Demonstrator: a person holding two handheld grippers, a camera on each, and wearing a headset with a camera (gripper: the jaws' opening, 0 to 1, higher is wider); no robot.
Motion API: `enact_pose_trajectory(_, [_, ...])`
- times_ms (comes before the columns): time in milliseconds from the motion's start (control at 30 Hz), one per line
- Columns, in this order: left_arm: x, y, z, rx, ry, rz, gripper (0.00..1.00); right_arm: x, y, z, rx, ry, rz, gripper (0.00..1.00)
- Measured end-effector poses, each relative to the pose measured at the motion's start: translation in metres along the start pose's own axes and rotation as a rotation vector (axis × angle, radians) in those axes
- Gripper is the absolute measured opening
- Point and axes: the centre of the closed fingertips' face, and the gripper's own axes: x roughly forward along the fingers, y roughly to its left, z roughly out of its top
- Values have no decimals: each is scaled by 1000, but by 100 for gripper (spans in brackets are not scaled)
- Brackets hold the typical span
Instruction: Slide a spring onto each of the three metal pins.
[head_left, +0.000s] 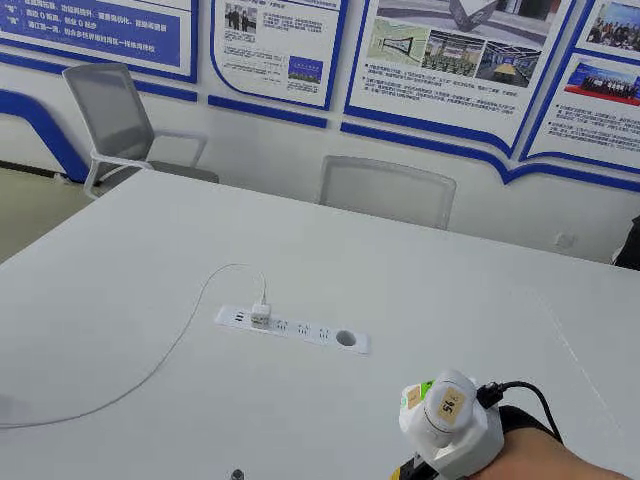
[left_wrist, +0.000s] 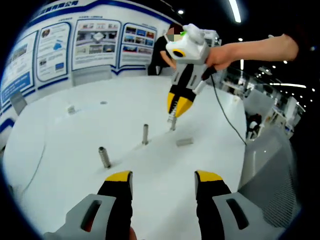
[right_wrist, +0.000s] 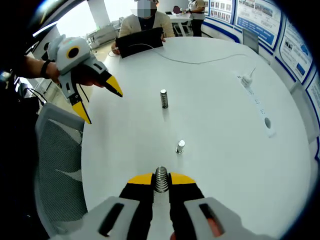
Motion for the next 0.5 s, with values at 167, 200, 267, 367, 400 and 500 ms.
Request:
enact_pose_trajectory(167, [-1, 3, -4, -12, 6, 13, 54, 3, -6, 3, 1, 7, -2, 12])
enact_pose_trajectory(200, [-1, 4, -5, -15, 6, 15, 55, 3, -8, 4, 0, 9, -4, 12])
enact_pose_trajectory(267, [-2, 5, -5, -19, 7, 20, 56, 4, -10, 4, -2, 11, -7, 12])
enact_pose_trajectory(367, [-2, 7, -8, -27, 10, 27, 57, 6, -14, 7, 1, 12, -10, 12])
enact_pose_trajectory(400, [-3, 7, -8, -29, 11, 28, 58, 6, -15, 7, 1, 12, -11, 12])
enact_pose_trajectory(500, [-4, 9, -10, -35, 12, 33, 58, 8, -17, 9, 4, 13, -12, 12])
